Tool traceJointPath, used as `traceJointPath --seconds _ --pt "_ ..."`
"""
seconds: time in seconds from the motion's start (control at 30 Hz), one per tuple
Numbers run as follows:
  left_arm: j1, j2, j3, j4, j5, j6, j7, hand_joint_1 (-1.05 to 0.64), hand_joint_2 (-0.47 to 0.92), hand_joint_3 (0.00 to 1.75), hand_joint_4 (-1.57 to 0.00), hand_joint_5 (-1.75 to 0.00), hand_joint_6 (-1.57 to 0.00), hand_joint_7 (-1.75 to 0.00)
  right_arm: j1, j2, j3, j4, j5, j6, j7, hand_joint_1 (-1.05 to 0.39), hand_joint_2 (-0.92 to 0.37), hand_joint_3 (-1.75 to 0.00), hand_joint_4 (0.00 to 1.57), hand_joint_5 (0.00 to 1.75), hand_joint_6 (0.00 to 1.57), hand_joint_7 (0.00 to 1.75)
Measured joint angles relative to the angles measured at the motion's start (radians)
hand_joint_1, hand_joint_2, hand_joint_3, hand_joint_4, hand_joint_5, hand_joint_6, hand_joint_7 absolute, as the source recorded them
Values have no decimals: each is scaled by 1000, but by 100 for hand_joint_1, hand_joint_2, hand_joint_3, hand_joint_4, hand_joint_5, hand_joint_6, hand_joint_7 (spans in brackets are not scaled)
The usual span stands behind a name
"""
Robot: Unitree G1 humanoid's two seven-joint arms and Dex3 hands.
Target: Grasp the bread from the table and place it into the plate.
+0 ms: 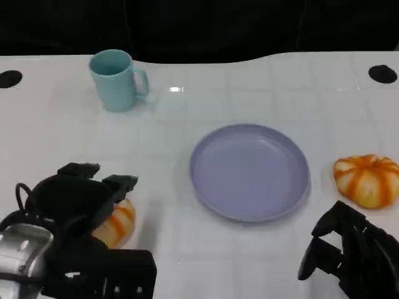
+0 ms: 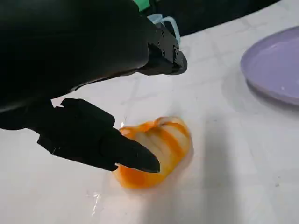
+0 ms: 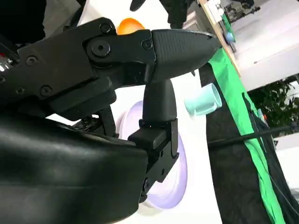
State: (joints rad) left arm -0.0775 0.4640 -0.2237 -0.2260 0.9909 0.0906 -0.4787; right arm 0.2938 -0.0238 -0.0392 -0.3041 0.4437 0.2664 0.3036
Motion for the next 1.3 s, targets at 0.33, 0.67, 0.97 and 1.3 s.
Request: traceJointPath --seconds 0.33,0.67,0.97,1.3 --pt "-99 -8 -89 231 18 10 74 -44 82 1 0 -9 -13 0 1 1 1 -1 -1 0 0 -53 -92 -42 63 175 49 163" --pt "-193 -26 -157 420 2 5 145 -46 85 1 -2 -9 -15 -1 2 1 2 -2 -2 0 -1 -54 -92 -42 62 175 49 163" --pt "-297 -37 -198 643 -66 -60 243 -43 87 1 -12 -13 -21 -3 8 1 2 -6 -2 0 -1 -53 -92 -42 62 175 48 164" --pt "-303 -23 -189 707 -177 -144 357 -28 91 22 -78 -169 -81 -122 14 1 1 -23 3 5 -3 -53 -92 -43 62 175 48 165"
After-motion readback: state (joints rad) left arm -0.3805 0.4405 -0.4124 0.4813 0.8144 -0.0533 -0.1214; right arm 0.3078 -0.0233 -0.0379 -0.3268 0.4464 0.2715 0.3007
